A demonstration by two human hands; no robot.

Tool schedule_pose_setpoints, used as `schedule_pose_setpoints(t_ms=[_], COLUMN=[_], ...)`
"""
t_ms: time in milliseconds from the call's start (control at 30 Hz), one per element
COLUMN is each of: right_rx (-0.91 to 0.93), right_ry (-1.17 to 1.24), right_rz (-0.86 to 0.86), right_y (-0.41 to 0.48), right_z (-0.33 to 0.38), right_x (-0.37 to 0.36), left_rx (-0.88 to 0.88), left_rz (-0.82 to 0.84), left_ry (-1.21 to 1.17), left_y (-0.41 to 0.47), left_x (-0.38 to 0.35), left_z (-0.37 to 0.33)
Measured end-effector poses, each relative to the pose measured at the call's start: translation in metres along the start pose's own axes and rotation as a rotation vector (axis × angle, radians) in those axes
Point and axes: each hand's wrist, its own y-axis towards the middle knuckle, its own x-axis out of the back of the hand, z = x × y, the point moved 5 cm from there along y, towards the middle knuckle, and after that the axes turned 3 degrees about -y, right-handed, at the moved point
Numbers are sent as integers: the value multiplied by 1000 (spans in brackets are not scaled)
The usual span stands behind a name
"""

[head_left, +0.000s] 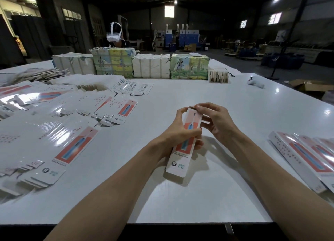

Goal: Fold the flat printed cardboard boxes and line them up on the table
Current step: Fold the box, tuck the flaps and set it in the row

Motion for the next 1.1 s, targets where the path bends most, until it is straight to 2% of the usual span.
schedule_pose_setpoints(t_ms=[167, 300, 733, 833, 933, 1100], right_rx=[-107, -125, -136, -109, -5, 114], right_ry=[77, 75, 107, 96, -52, -182], right_rz=[-46, -73, 37, 81, 4, 11], right_y=[1, -1, -3, -4, -6, -12], right_z=[-3, -3, 0, 0, 1, 7], right_x=[6, 8, 4, -5, -7, -11], left_rx=[-31, -52, -60, -39, -21, -17], left_rz=[7, -1, -9, -68, -82, -93], left_ry=[93, 127, 93, 43, -35, -15], left_y=[-1, -3, -8, -7, -7, -8], left_x=[-2, -2, 0, 5, 7, 10], left_z=[0, -2, -8, -8, -7, -6])
